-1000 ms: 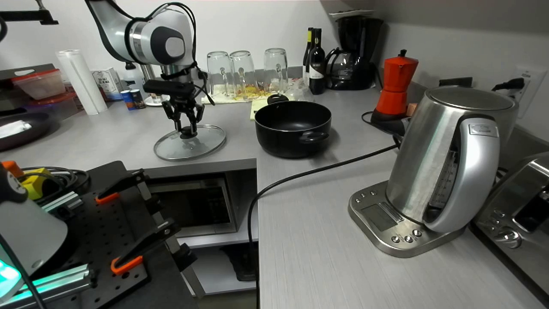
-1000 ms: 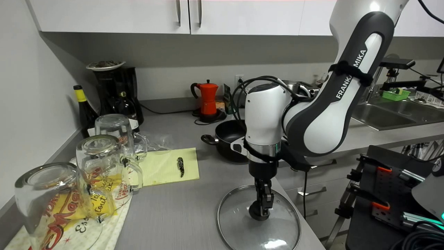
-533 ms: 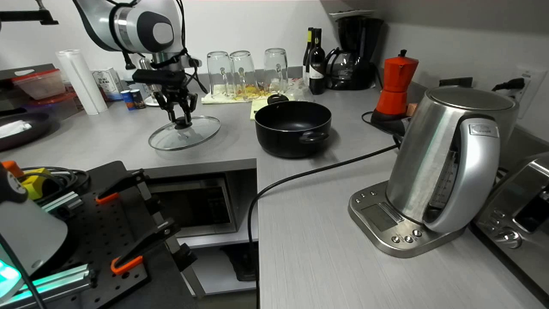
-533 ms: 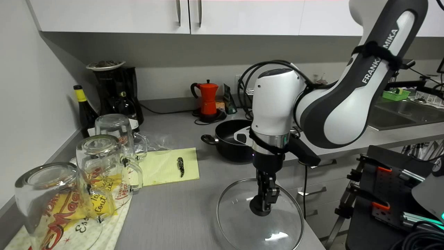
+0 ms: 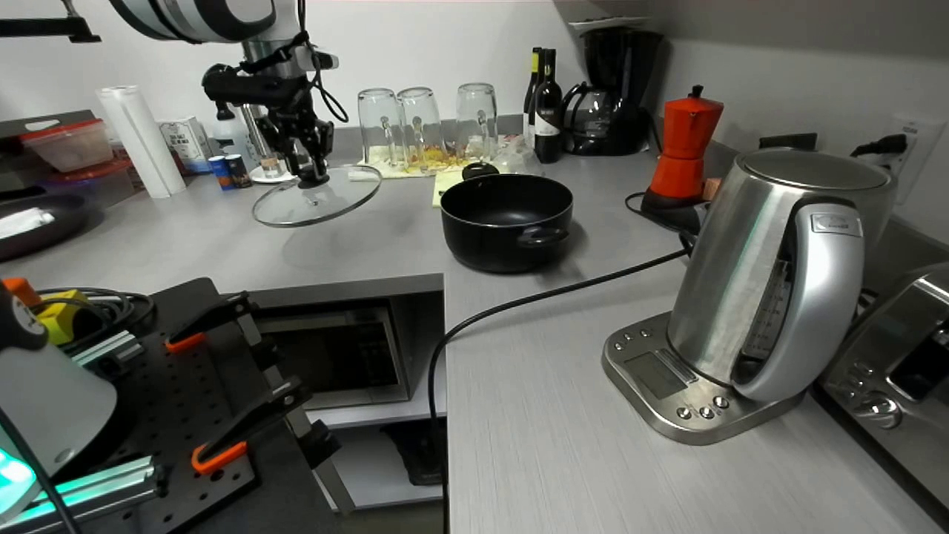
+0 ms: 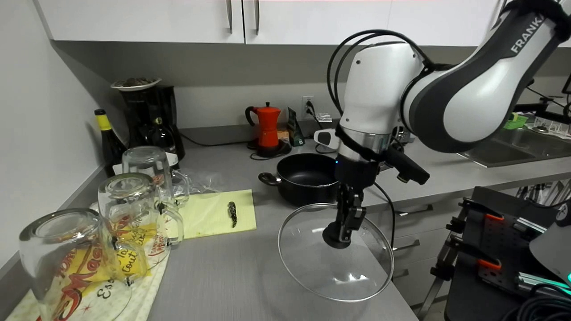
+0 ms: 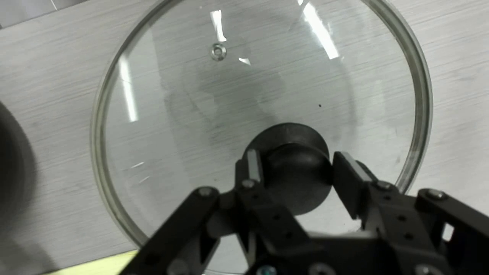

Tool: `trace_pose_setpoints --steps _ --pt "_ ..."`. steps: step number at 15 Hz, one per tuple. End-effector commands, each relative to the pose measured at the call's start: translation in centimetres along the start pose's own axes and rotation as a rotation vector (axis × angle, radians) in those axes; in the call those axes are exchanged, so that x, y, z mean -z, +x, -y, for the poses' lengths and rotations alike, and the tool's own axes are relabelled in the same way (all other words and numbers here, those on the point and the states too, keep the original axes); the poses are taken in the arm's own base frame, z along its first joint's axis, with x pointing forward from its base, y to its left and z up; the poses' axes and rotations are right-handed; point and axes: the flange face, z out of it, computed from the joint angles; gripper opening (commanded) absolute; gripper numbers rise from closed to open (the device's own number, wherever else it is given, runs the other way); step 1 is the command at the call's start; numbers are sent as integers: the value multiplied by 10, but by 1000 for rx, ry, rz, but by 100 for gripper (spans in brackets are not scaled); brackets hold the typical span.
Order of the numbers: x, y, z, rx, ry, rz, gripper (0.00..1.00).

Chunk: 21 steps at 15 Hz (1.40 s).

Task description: Put the glass lid on the black pot.

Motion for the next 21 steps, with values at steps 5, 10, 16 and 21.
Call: trace_pose_setpoints --steps 5,10,16,21 --pt "64 -17 -72 -186 -3 -102 24" --pt "90 -24 -117 -288 5 -137 24" --pt "111 -33 -164 -388 34 -154 24" --pt "122 -32 -197 -419 52 -151 24"
